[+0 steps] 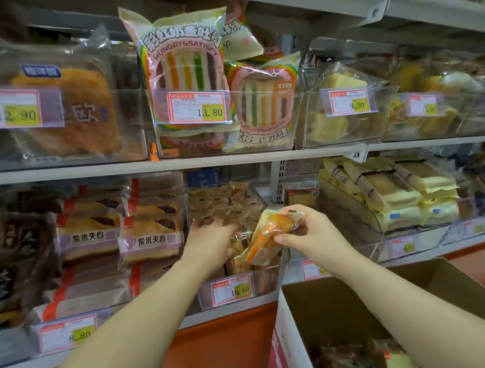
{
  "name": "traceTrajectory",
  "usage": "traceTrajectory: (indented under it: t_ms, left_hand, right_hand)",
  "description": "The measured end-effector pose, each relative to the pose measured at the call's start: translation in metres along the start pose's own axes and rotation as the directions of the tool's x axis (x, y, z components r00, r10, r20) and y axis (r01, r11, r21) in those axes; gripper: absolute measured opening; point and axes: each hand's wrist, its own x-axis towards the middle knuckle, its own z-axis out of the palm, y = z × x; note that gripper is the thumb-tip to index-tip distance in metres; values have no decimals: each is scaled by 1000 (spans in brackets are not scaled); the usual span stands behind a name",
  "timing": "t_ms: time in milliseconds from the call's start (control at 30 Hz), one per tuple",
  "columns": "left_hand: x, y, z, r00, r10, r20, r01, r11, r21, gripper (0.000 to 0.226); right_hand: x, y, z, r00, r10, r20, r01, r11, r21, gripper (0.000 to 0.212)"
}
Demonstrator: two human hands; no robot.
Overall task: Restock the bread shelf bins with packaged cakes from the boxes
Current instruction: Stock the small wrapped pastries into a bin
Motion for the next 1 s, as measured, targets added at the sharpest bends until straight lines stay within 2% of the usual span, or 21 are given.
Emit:
traceTrajectory:
  t_ms: [67,200,367,567,667,1000]
  left_hand:
    - [-1,-2,0,1000,4,-2,-4,999,-50,46]
    - [1,-8,-5,994,4,113,21,976,-219,48]
    - [8,-17,-15,977,41,209,47,915,-401,32]
    - [9,-8,-15,983,102,153,-55,958,-282,28]
    - [10,-7,-16,989,95,116,-61,962,-266,25]
    - [13,-13,-11,999,45,2,-41,920,-390,17]
  right_hand:
    - [8,4,9,999,1,46,1,999,-40,35]
    - [26,7,16,994,13,107,-3,996,-93,35]
    - [45,1,15,977,45,210,-9,986,-169,36]
    - [48,1,18,979,-20,204,61,979,-197,39]
    - [45,2,19,977,-53,205,93,977,-190,33]
    - [43,4,27,976,-130,172,160,971,-177,34]
